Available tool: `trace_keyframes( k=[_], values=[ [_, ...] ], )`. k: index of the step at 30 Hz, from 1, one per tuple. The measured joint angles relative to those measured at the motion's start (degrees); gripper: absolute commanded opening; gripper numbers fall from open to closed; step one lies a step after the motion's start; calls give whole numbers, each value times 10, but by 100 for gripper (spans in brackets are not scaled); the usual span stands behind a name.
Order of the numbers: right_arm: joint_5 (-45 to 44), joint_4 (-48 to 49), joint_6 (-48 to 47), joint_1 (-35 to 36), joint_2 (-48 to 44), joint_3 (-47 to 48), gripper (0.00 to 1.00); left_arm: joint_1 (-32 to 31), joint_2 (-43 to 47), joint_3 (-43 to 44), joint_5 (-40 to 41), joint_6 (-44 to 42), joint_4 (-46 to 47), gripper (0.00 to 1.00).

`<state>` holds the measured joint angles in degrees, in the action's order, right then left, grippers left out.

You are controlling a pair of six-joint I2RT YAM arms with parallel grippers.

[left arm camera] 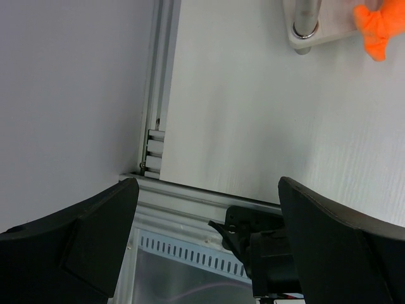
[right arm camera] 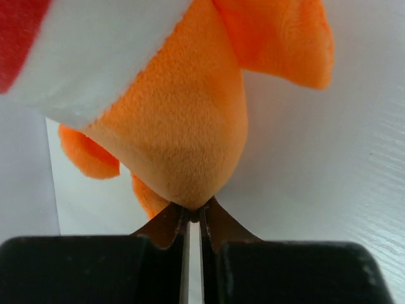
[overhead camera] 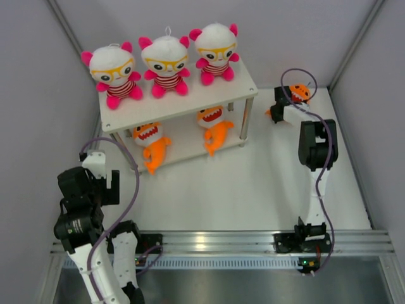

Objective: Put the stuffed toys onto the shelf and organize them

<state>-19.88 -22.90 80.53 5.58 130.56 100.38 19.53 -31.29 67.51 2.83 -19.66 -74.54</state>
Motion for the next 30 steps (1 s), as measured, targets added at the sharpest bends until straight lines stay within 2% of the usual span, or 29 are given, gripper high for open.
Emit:
trace_keyframes(
  k=[3, 8, 10, 16, 20, 23, 30],
  values=[
    [0, 44, -17, -5, -27, -53, 0, 0, 0, 2, -3, 0, 0, 98],
    [2, 102, -143, -10, -80, -136, 0, 0, 0, 3, -8, 0, 0, 98],
    [1, 120, -203, -6, -127, -199, 0, 1, 0, 3, -12, 0, 0, 98],
    [5, 164, -295, 46, -390, -488, 0, 1, -1, 22, -37, 0, 0, 98],
    [-9, 157, -326, 67, -551, -607, 0, -3, -1, 28, -49, 0, 2, 98],
    [-32, 125, -348, 108, -639, -636, 0, -5, -1, 28, -57, 0, 3, 98],
    [-37, 39, -372, 257, -797, -661, 0, -5, -1, 36, -67, 1, 3, 98]
  ],
)
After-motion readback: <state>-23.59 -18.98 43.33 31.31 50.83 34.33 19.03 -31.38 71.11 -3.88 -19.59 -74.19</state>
